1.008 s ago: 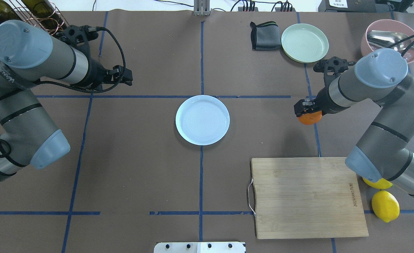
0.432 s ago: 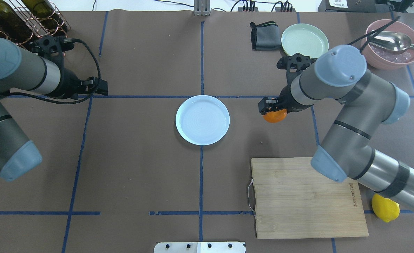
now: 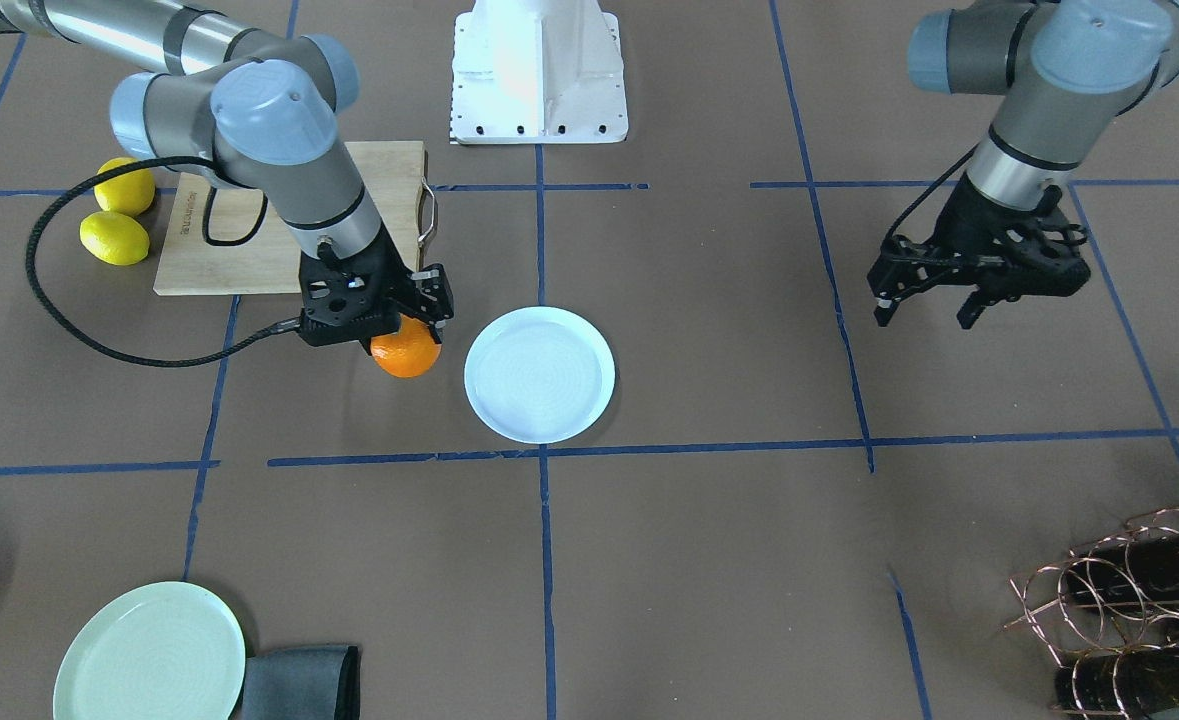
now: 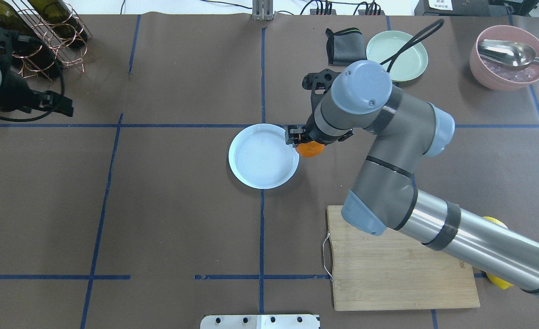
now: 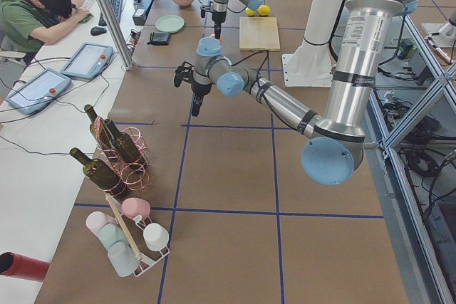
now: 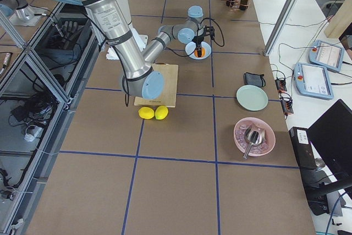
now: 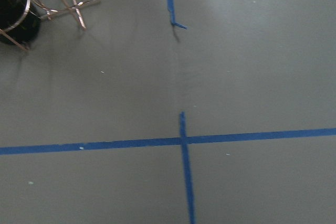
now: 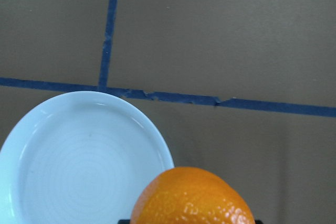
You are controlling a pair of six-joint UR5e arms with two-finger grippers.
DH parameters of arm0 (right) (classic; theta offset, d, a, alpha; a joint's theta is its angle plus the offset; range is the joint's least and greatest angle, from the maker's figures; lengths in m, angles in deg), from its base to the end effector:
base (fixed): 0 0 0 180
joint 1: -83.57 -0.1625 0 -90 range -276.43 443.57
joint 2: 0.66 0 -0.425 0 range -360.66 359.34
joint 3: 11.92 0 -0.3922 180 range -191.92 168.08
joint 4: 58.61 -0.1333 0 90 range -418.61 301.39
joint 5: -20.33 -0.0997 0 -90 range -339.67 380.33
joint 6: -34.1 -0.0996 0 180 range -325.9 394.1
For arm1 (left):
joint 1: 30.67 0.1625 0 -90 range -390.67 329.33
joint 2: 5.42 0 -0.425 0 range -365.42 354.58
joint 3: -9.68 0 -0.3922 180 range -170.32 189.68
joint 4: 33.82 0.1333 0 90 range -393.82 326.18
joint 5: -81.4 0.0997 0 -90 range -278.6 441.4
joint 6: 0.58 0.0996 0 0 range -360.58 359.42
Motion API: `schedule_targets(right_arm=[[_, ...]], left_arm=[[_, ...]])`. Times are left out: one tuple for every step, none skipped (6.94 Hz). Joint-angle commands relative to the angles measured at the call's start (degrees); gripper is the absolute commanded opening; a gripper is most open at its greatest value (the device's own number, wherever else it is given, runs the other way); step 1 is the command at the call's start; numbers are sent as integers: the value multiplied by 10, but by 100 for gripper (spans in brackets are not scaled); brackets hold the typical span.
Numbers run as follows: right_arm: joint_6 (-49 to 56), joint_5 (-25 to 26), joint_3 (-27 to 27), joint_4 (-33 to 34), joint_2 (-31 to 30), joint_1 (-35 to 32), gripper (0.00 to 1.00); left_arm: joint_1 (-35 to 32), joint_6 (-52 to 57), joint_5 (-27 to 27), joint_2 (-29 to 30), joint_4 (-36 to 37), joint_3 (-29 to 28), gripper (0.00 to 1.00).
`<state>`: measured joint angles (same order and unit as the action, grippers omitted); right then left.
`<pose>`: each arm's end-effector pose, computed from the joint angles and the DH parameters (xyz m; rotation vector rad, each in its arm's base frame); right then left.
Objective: Pick orange to plate
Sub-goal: 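Carry the orange with the right gripper over the light blue plate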
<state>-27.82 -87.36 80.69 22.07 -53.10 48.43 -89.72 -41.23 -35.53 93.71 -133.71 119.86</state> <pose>-0.5096 -0.4847 0.2323 0.2025 -0.8805 -0.0186 0.2035 -0.5109 0.3959 0.2801 0.7579 0.0008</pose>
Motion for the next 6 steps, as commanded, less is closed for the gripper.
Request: schedule_targets(right_arm=[[-8,31,-88,2,78,29,0],[-8,33,-105,1,90,39,0],[-7,34,-111,-1,91,39,0],[-7,35,-134,-4,101,41,0],[-7,35,-159,-4,121,43,0],[-8,35,-161,-4,124,42,79]], left_arm=[[-68,116,-8,-24,52,1,100],[-77,129,-9,-31,52,-2,100],[-94,156,-10,-35,53,-6,100],[-119,187,-10,-53,52,-5,100],[-126,202,-10,-55,53,-6,100],[-129,203,-10,-56,53,-6,100]])
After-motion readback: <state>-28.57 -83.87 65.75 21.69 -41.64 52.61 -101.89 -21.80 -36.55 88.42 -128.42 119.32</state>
